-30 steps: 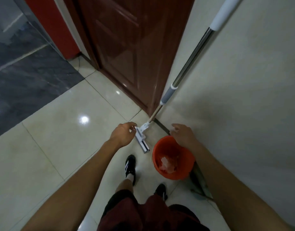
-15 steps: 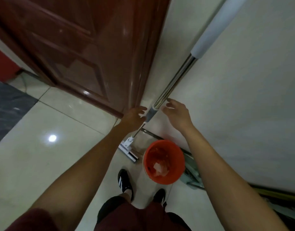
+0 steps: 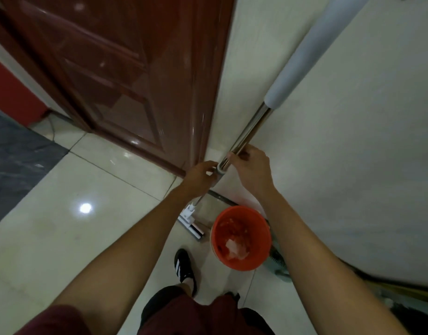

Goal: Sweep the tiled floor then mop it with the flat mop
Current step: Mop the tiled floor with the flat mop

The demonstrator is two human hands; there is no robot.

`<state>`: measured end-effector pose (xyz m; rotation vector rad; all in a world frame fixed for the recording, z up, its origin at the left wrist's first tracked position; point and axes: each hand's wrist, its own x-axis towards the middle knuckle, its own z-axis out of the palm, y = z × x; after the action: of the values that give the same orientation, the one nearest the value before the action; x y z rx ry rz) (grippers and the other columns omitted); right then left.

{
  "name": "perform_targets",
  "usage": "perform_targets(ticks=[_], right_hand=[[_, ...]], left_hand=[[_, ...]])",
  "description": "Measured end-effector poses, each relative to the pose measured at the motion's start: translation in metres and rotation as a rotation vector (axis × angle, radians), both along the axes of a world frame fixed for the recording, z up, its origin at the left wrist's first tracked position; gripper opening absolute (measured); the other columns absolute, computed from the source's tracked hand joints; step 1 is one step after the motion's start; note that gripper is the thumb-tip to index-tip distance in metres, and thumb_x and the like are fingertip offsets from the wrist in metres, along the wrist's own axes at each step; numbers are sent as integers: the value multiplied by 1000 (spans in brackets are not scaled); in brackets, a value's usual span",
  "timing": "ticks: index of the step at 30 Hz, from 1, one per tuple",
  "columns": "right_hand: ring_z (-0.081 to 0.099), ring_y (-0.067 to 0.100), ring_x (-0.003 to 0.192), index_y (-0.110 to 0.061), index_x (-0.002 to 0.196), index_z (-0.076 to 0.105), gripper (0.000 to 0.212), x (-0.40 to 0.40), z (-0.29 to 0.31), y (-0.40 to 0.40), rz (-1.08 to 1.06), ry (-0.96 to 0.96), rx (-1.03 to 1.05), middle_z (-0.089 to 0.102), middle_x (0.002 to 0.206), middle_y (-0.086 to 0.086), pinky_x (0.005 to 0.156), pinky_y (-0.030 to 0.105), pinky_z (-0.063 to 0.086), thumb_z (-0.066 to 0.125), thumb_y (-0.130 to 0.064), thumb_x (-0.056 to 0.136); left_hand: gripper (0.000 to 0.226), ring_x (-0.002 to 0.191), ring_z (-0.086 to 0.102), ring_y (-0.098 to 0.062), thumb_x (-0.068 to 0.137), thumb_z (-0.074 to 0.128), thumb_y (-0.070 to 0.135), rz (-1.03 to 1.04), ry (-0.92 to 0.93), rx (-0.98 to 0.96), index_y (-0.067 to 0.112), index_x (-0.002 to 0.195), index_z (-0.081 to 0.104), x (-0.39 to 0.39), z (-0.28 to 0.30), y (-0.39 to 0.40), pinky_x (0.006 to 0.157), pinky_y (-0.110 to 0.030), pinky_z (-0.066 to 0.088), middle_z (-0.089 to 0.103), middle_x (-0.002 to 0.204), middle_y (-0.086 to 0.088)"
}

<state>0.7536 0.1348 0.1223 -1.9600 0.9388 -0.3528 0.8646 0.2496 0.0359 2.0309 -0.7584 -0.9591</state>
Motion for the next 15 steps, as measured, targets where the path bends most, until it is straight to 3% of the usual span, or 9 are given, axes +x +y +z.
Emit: perform_targets(ticks=[3,6,8,11,12,15], right_hand=[[65,-8,69,-17,90,74,12,-26,3,20,53,-18,14,71,74,-13,59,3,42,72,-29,87],[66,-10,74,-20,91,73,12,-57,6,45,140,-11,11,70,77,-16,61,2,45,72,-32,86],[64,-12,74,-24,91,71,8,-81,7,63,216,-24,-3,66,73,-22,62,2,44,71,-31,86],[63,-10,73,-27,90,70,8,-114,6,89,282,-36,2,64,70,-23,65,6,42,70,-33,84],[62,-10,74,-28,90,70,9,-125,4,97,300,-35,11,64,71,-23,66,7,42,70,-33,84],[63,-4,84,-24,100,72,16,-155,-2,122,351,-36,50,68,83,-18,78,18,47,70,-30,85]], left_hand=[[31,107,65,-33,96,63,10,21,-85,-18,9,126,67,-30,5,26,92,-37,49,70,116,-15],[32,103,66,-23,95,64,13,70,-128,-4,17,126,69,-66,16,53,91,-35,50,72,117,-5],[32,92,65,-13,95,63,12,107,-148,13,22,124,70,-92,19,73,84,-29,52,72,117,-1],[36,72,58,4,95,60,9,154,-144,10,30,122,73,-129,19,105,67,-8,43,74,112,8],[36,75,59,3,95,60,10,177,-132,8,31,121,73,-140,20,115,69,-7,42,74,112,10],[23,93,63,-4,96,65,23,238,-108,-5,30,115,76,-173,19,141,85,-21,48,73,113,14]])
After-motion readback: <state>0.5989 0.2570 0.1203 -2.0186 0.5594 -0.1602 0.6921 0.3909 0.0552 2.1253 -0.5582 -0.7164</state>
